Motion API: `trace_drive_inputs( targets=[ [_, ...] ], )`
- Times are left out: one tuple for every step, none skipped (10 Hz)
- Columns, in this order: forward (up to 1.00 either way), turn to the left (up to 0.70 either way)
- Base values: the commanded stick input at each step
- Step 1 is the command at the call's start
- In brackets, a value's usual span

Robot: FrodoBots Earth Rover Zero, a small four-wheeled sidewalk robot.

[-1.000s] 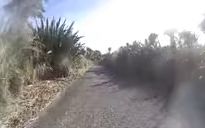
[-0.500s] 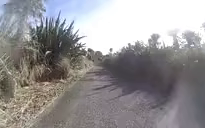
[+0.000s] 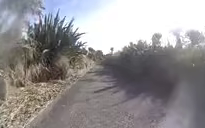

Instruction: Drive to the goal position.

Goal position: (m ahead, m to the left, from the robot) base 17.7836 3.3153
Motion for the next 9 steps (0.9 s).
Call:
trace_drive_inputs(
  targets=[
    [0.45,0.0],
    [0.45,0.0],
    [0.45,-0.03],
    [0.45,-0.09],
    [0.45,-0.15],
    [0.45,-0.2],
    [0.45,-0.26],
    [0.45,-0.18],
    [0.45,-0.07]
  ],
)
